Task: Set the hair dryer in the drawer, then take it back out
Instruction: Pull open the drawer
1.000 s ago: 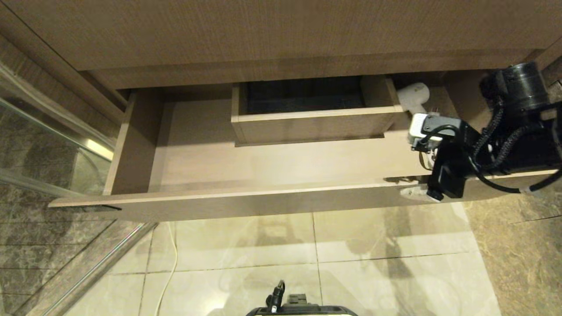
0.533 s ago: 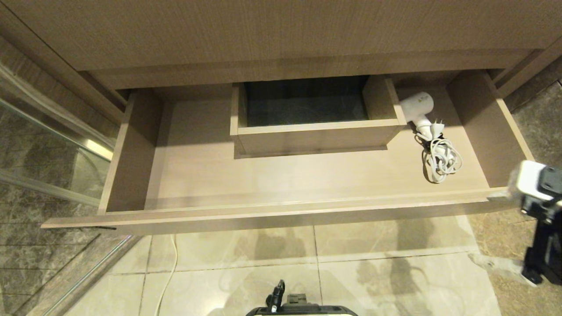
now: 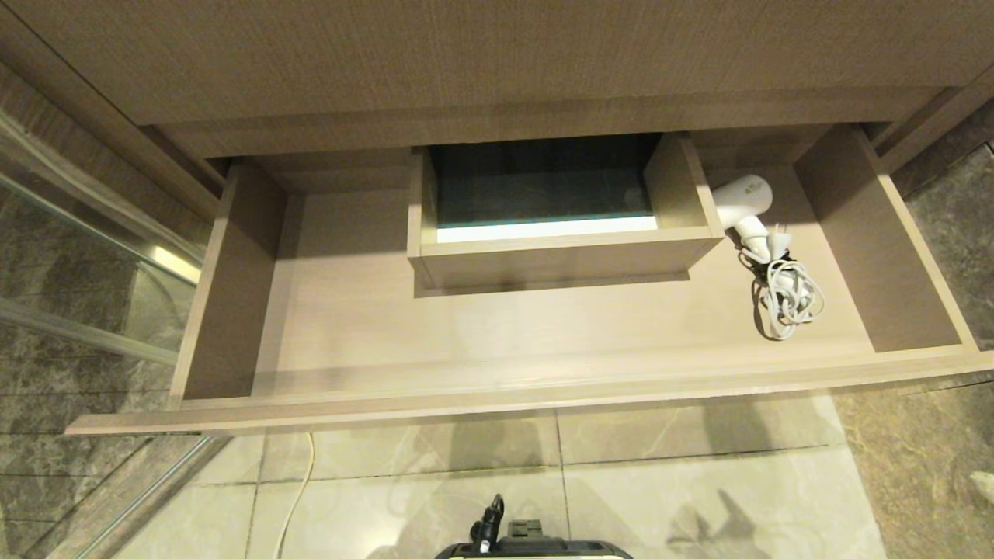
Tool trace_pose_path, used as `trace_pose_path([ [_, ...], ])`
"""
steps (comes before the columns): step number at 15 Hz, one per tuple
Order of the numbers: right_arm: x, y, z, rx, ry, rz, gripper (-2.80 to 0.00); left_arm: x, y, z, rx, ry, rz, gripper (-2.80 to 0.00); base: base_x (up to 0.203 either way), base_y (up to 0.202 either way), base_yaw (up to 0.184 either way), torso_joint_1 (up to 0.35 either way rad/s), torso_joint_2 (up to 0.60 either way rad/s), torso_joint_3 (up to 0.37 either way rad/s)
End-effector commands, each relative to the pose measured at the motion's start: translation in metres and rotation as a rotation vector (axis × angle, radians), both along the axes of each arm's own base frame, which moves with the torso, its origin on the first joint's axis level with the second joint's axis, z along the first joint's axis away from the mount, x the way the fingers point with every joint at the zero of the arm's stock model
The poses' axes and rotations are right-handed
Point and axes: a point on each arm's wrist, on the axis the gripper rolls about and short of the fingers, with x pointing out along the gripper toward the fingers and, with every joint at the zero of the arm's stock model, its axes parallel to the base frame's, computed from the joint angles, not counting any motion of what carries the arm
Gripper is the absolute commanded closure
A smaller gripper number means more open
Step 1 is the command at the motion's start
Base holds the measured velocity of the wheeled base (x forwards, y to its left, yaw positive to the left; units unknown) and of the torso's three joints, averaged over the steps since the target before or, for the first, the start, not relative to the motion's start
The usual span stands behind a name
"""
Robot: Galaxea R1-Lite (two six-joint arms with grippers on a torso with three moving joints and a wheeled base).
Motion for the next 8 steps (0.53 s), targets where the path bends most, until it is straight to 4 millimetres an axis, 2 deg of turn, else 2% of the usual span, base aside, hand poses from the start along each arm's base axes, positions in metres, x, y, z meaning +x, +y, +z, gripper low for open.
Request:
trace_pose_path([
  [1, 0.003, -0.001, 0.013, 0.003, -0.036, -0.017, 0.0, 0.0, 0.0, 0.0, 0.0, 0.001, -0.001, 0.0, 0.0, 0.0, 0.0, 0.0, 0.0, 0.0],
  [6, 0.025, -0.006, 0.042, 0.097, -0.068, -0.147, 0.0, 0.0, 0.0, 0.0, 0.0, 0.001, -0.001, 0.0, 0.0, 0.0, 0.0, 0.0, 0.0, 0.0],
  [8, 0.043, -0.009, 0.055, 0.101, -0.065, -0.179, 0.0, 0.0, 0.0, 0.0, 0.0, 0.001, 0.001, 0.0, 0.0, 0.0, 0.0, 0.0, 0.0, 0.0],
])
